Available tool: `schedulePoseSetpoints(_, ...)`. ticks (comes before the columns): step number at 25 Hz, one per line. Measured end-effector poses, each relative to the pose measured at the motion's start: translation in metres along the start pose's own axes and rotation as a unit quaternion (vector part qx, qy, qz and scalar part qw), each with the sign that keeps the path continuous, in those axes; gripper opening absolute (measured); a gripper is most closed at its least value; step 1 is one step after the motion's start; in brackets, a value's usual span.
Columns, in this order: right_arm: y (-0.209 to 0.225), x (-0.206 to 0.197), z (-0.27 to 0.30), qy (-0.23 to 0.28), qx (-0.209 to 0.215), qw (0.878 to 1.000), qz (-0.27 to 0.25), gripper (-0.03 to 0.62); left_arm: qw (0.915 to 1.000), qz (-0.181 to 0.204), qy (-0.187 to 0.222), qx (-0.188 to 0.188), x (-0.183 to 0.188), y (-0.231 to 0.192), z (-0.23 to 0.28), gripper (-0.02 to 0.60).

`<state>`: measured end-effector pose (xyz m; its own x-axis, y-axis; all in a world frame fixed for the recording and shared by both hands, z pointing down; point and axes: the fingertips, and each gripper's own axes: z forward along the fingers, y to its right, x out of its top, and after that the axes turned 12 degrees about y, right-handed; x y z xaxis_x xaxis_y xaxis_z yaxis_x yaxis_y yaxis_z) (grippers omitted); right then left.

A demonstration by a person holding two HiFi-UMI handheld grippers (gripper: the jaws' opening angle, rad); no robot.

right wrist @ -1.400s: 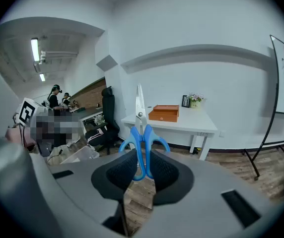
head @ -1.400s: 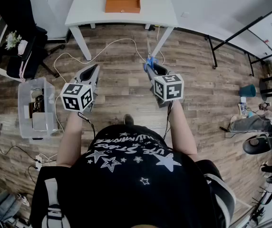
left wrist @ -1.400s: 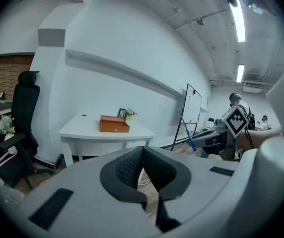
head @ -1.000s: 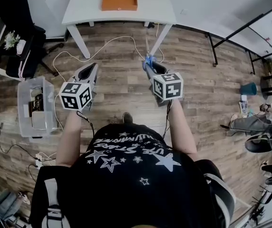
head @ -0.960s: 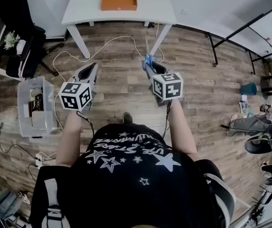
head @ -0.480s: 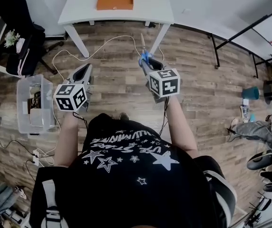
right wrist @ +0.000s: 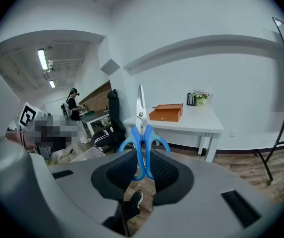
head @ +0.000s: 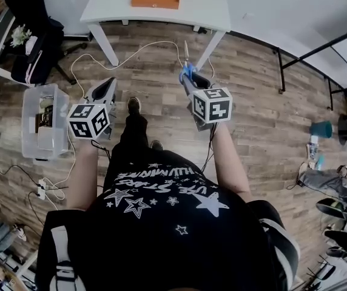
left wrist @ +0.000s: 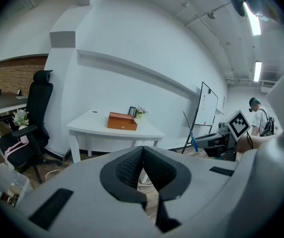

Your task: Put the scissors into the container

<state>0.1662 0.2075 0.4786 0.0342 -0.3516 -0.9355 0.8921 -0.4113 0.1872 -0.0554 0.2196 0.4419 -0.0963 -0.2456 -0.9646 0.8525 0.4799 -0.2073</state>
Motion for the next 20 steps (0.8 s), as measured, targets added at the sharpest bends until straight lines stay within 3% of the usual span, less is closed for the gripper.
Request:
schedulePoseSetpoints(9, 0.031, 0.021, 0.053, 0.001, -0.021, 1.000, -0.001, 0.100, 0.9999, -0.002, 0.006, -0.014, 0.016, -0.039, 0.068, 0.019)
schedulePoseSetpoints(20, 0.086, 0.065, 0.184, -0.017, -0.050, 0.999, 0.003, 0.100, 0.9990, -0.019, -0.011, -0.038, 0.043, -0.127, 0.204, 0.020)
